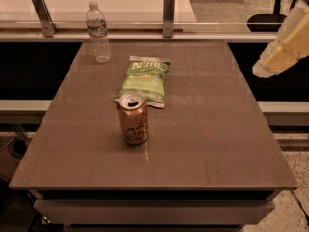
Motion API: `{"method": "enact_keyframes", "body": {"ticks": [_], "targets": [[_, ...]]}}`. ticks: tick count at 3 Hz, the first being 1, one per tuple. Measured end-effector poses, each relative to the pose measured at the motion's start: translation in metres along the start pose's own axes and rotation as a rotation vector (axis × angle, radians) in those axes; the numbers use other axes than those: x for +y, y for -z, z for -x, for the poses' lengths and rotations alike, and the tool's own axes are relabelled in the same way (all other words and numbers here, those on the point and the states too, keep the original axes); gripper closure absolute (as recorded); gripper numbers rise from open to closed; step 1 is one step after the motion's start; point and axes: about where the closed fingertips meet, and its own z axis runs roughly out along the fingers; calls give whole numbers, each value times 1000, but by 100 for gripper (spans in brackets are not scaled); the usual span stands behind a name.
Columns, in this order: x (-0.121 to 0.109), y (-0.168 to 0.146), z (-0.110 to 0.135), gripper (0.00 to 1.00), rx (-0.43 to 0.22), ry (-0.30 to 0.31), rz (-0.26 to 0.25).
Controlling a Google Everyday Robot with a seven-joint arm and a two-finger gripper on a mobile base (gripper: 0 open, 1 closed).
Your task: Knock orange can over
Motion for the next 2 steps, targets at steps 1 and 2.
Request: {"method": "enact_keyframes", "body": {"ticks": [1,2], "targets": [[7,-26,-1,0,-90,-8,42],[23,-57,-3,0,-193,-31,96]]}}
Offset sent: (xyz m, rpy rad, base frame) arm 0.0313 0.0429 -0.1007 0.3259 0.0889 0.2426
